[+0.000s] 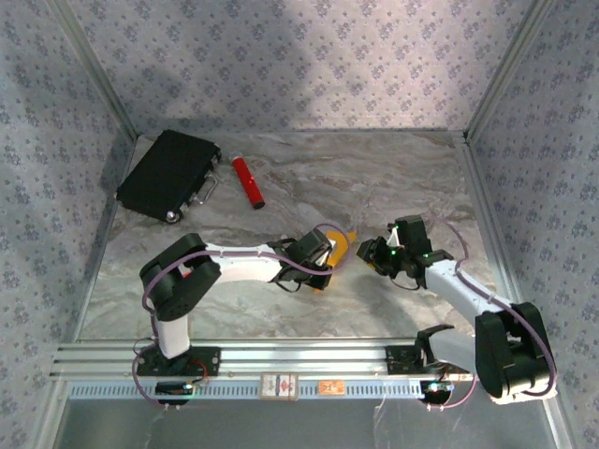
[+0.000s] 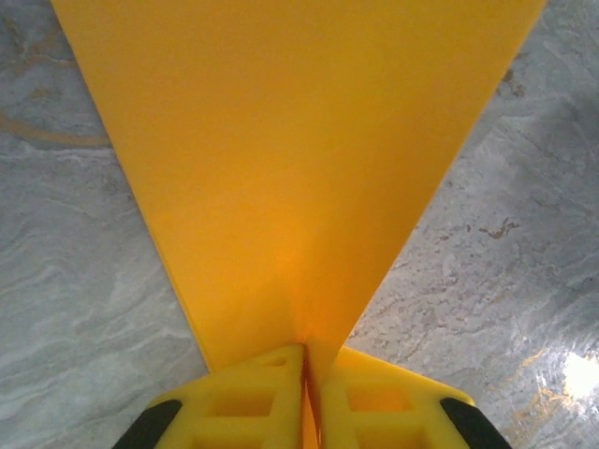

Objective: Fold a paper plane with a square sheet of paper (pick it up from the middle)
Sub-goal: Fold the wing for the fifth time at the center of the table.

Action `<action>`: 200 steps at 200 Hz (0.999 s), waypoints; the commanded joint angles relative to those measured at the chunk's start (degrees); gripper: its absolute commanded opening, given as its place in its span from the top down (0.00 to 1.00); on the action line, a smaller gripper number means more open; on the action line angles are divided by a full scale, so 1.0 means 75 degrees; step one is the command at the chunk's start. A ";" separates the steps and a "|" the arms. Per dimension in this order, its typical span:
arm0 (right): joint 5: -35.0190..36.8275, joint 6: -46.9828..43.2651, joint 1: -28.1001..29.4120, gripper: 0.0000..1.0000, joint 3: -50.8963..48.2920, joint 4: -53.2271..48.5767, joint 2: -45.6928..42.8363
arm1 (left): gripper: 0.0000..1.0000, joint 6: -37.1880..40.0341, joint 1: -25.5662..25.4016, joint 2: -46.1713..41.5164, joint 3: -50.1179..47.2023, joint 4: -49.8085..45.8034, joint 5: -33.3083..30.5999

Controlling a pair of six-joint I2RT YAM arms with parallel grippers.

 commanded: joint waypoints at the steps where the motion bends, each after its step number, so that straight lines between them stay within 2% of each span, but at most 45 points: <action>1: -0.0300 -0.0189 0.0142 0.68 -0.0047 0.0287 0.0240 | 0.91 -0.0017 0.0054 -0.0054 0.0127 -0.0024 0.0285; 37: -0.0520 -0.0186 0.0404 0.73 -0.0086 0.0760 0.0482 | 0.94 -0.0105 0.0134 0.0049 0.0225 -0.0011 0.0610; 103: -0.0489 0.0048 0.0866 0.85 -0.0287 0.1862 0.0880 | 0.98 -0.0586 0.0522 0.0267 0.0052 0.0665 0.1868; 200: -0.0362 0.0169 0.1093 0.89 -0.0367 0.2380 0.1224 | 0.98 -0.0923 0.0712 0.0767 0.0075 0.1065 0.2782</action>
